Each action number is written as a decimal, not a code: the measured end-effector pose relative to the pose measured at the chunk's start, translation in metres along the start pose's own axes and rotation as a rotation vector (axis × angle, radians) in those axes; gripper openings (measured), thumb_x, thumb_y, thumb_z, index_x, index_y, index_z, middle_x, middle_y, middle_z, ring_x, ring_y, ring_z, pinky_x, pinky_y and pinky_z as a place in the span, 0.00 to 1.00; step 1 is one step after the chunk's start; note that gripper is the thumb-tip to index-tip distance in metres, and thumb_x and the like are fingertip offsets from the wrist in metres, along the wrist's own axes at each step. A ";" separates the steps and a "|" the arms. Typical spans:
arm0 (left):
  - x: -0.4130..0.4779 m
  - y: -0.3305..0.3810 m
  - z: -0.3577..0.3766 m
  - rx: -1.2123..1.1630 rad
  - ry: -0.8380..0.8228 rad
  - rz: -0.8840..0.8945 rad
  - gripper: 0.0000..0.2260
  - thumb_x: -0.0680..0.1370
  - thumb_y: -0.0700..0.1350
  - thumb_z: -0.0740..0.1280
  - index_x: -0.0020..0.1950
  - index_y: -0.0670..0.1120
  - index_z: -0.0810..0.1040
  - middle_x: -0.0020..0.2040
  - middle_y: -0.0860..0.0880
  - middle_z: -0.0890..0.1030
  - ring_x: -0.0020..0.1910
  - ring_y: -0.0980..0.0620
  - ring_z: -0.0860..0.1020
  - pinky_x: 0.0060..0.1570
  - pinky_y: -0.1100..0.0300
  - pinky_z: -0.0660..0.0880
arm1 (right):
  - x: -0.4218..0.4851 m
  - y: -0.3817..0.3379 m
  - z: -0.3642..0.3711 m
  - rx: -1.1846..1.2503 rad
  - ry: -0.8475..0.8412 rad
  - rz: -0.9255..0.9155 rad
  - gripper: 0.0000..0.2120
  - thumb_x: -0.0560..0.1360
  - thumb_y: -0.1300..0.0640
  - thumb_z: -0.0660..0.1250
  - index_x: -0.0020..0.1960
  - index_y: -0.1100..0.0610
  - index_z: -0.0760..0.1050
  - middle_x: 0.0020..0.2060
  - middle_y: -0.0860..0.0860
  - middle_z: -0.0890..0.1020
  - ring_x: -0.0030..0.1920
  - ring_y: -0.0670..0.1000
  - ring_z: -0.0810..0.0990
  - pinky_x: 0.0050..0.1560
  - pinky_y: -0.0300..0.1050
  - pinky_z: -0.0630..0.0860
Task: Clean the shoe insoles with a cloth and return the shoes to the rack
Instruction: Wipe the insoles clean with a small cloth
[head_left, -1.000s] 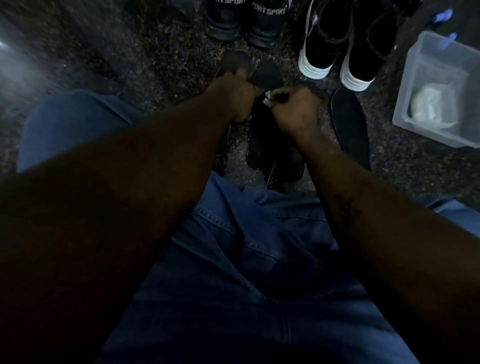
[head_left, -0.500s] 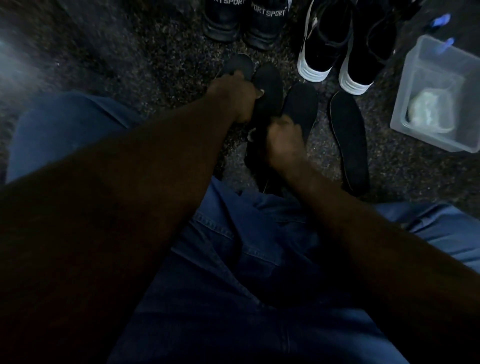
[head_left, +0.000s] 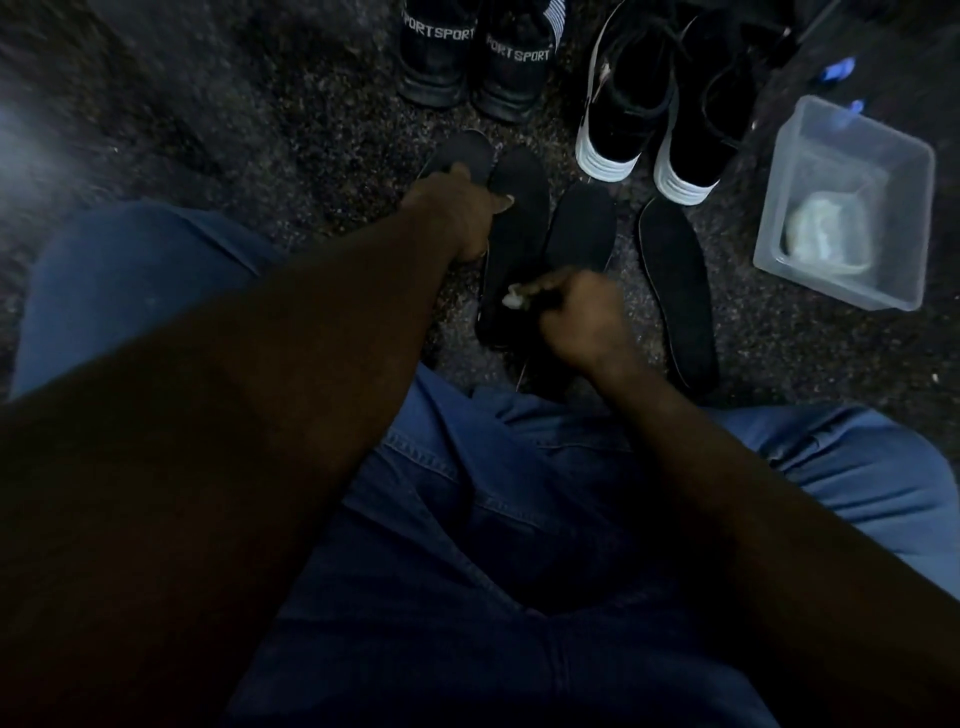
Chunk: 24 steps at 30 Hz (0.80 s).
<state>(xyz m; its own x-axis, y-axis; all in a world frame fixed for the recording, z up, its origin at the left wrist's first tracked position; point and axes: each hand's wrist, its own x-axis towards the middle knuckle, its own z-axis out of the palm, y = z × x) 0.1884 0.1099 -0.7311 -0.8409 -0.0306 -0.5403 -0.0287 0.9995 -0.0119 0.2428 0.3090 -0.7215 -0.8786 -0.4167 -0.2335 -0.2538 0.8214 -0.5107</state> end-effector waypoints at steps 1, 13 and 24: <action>0.000 0.000 -0.001 0.005 0.002 0.003 0.33 0.83 0.53 0.66 0.82 0.68 0.51 0.82 0.35 0.52 0.74 0.29 0.65 0.69 0.35 0.71 | 0.005 -0.001 0.000 -0.071 0.046 0.001 0.13 0.75 0.59 0.72 0.57 0.49 0.86 0.56 0.51 0.87 0.56 0.54 0.85 0.60 0.46 0.80; -0.004 0.003 -0.005 0.032 0.022 -0.008 0.31 0.84 0.53 0.64 0.82 0.67 0.53 0.82 0.37 0.55 0.74 0.30 0.66 0.67 0.36 0.71 | -0.031 -0.029 0.017 -0.074 -0.102 0.020 0.15 0.78 0.47 0.72 0.57 0.57 0.85 0.53 0.60 0.86 0.52 0.63 0.84 0.51 0.52 0.81; -0.005 0.002 -0.006 -0.014 0.019 -0.008 0.31 0.83 0.55 0.65 0.82 0.67 0.53 0.82 0.36 0.52 0.75 0.29 0.65 0.69 0.36 0.71 | -0.041 -0.008 0.009 -0.055 -0.294 0.052 0.18 0.73 0.42 0.71 0.57 0.51 0.85 0.53 0.51 0.88 0.54 0.54 0.86 0.56 0.47 0.82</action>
<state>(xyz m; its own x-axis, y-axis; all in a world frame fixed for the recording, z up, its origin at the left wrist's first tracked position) 0.1894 0.1122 -0.7229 -0.8505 -0.0387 -0.5245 -0.0427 0.9991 -0.0045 0.2841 0.3161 -0.7160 -0.7380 -0.4621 -0.4919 -0.2406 0.8611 -0.4479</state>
